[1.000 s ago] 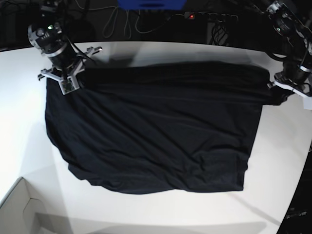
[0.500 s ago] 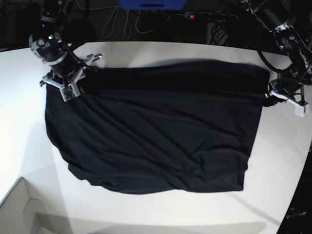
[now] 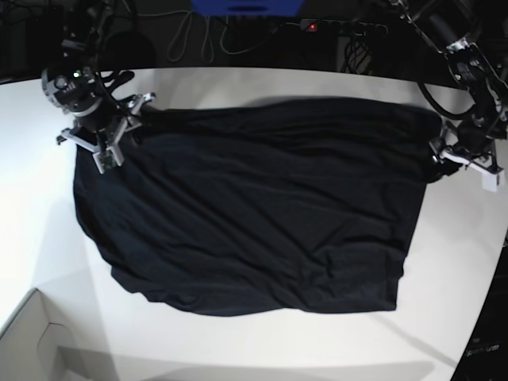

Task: Layout the t-shirt on the table in an organized manner, then fold the t-shirt properly
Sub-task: 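Drag the held shirt edge with both grippers across the table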

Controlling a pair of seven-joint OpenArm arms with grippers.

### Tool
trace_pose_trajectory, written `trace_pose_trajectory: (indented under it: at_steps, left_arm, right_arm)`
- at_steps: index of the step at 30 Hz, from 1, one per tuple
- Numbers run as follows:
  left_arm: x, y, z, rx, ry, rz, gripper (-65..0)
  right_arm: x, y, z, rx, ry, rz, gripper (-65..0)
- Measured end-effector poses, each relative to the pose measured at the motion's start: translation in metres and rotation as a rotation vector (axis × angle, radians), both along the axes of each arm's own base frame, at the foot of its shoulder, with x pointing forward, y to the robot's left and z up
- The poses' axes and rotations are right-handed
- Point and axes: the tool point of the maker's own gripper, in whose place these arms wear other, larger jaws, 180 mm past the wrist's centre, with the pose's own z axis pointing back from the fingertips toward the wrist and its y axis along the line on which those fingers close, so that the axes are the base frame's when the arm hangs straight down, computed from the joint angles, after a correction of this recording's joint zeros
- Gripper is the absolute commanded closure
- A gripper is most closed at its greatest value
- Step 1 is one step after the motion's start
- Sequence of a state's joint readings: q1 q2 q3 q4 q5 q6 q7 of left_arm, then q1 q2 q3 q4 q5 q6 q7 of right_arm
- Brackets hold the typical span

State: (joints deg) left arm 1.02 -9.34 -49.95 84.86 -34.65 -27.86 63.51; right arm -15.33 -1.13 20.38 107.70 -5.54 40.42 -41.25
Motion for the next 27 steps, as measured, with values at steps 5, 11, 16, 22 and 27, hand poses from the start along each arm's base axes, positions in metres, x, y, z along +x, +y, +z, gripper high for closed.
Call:
trace_pose_trajectory:
  at_steps: [5,11,16,22,27]
  left_arm:
    - [-0.029,0.003,-0.002,0.056,0.043,-0.012,-41.7]
    - [-0.043,-0.005,0.01,0.104,0.018,-0.029,-41.8]
    - [-0.059,-0.014,-0.029,0.015,0.115,-0.01,-41.8]
    - [-0.057,-0.014,-0.034,-0.004,0.096,0.013,-41.9]
    - [-0.053,-0.01,-0.034,-0.004,0.066,0.036,-41.9]
  right_arm:
    - [-0.004,-0.026,0.009,-0.023,-0.022,-0.073,-35.2]
    - [-0.011,-0.042,0.008,-0.035,-0.014,-0.126,-35.2]
    - [-0.024,-0.044,0.001,-0.042,0.02,-0.131,-35.2]
    - [-0.026,-0.043,0.0,-0.04,0.02,-0.128,-35.2]
    - [-0.028,-0.044,-0.001,-0.041,0.025,-0.129,-35.2]
